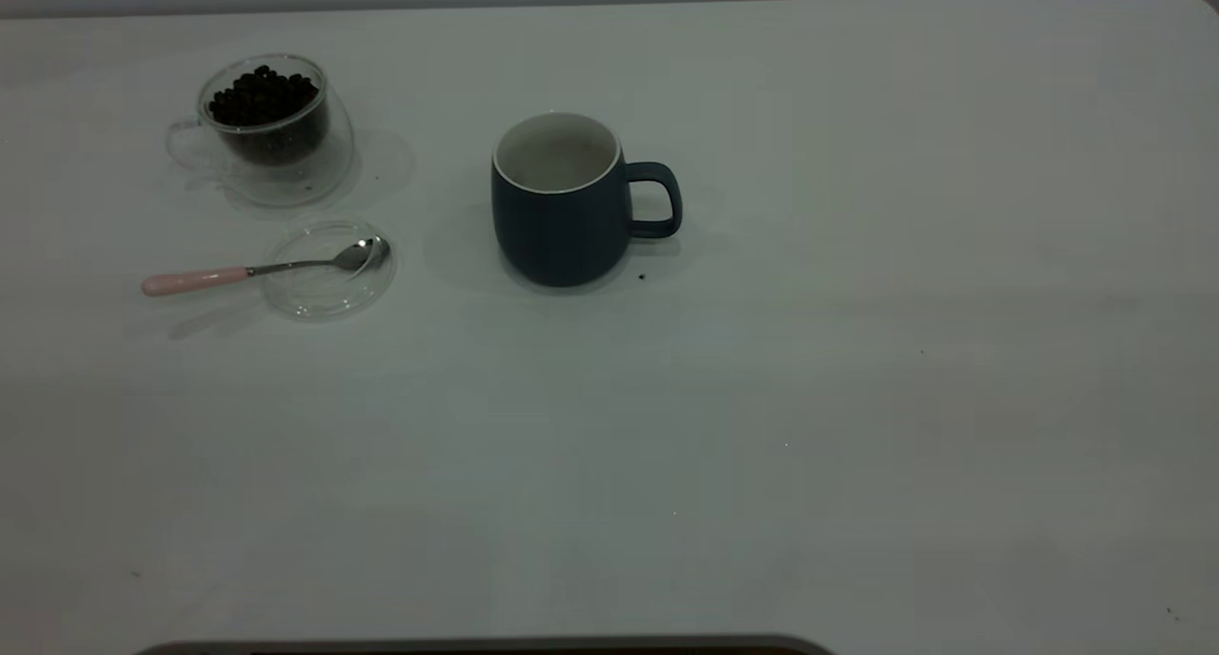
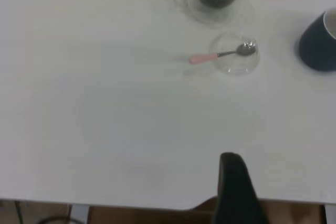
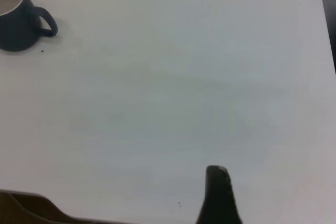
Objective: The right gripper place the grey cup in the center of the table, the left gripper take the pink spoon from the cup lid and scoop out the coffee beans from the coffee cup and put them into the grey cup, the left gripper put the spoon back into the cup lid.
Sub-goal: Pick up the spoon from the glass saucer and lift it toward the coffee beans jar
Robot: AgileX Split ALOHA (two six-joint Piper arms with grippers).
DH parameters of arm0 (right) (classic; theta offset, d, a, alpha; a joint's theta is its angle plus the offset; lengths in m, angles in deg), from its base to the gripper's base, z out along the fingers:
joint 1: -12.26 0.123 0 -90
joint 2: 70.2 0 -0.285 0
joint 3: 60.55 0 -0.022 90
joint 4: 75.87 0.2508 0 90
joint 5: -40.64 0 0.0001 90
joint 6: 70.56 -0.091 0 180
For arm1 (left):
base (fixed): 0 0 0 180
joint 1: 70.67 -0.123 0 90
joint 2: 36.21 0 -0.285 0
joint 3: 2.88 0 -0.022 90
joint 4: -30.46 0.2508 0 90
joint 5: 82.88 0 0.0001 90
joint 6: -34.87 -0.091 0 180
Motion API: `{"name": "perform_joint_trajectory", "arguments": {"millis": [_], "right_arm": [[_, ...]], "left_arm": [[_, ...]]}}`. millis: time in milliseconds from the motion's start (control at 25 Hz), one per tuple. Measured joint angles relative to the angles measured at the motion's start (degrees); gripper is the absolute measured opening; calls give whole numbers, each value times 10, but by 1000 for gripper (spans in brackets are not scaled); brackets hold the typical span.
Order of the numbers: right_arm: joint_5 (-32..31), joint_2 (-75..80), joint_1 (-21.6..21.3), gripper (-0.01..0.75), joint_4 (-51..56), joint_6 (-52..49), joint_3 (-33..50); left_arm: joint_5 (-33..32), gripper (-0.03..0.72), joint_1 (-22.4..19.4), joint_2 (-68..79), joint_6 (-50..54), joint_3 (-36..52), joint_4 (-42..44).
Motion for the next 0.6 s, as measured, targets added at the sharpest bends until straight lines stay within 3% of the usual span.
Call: {"name": "perform_joint_trajectory", "arguments": {"millis": [160,280,440,600], "right_arm": [[0,0,0,591,0,0,0],[0,0,0,591,0,0,0],[1,0,0,591,0,0,0],[1,0,0,591,0,0,0]], "left_arm": [[64,537,0,179,-20,-81,-33],[137,608,0,321,-53,-118,-90],[232,706,0,475,-112,-130,-162],[288,714,-15,617,-169,-132,-237]]}}
